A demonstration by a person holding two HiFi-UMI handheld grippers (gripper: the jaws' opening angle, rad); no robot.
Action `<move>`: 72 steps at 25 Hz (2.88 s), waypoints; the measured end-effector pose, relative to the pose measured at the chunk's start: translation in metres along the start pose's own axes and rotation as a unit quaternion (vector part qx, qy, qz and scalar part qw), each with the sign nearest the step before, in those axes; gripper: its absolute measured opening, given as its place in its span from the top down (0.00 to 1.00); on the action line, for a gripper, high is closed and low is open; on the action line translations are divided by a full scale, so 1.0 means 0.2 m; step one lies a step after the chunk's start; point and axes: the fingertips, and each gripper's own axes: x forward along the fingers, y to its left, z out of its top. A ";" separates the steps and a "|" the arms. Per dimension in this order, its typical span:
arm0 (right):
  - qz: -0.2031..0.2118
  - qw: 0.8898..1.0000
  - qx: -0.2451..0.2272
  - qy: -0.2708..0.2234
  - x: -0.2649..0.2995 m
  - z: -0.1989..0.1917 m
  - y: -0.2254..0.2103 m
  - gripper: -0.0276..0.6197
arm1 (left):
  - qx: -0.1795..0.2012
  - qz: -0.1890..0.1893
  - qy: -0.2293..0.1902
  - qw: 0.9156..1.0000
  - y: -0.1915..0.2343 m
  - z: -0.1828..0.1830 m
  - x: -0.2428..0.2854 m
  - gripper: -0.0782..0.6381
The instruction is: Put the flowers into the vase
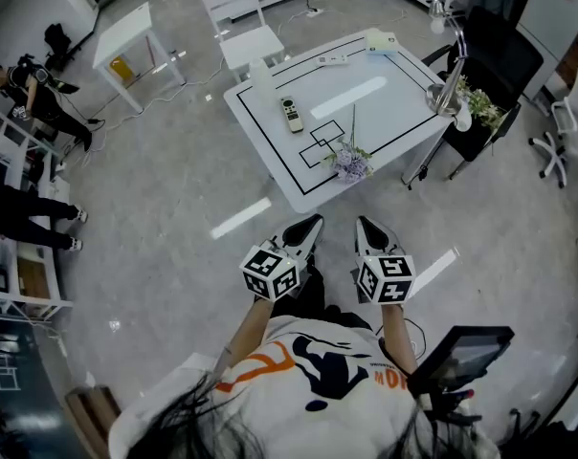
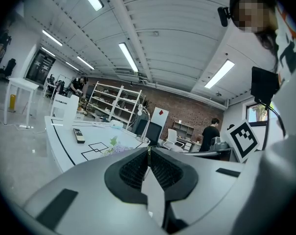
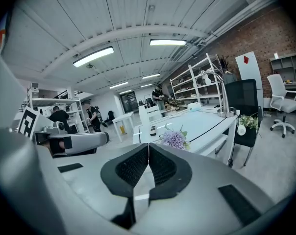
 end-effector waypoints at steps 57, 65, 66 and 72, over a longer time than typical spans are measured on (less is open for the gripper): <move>0.197 0.927 -0.230 0.220 1.51 0.26 -0.84 0.93 | -0.070 0.093 -0.017 0.993 1.01 0.33 0.96 0.87; 0.341 0.840 -0.339 0.250 1.57 0.20 -0.78 0.88 | -0.082 0.162 -0.028 0.983 1.01 0.29 0.98 0.87; 0.361 0.824 -0.355 0.255 1.56 0.18 -0.77 0.81 | -0.083 0.169 -0.030 0.982 1.01 0.29 0.98 0.88; 0.460 0.701 -0.472 0.273 1.47 0.04 -0.74 0.72 | -0.086 0.201 -0.035 0.975 1.00 0.27 0.96 0.88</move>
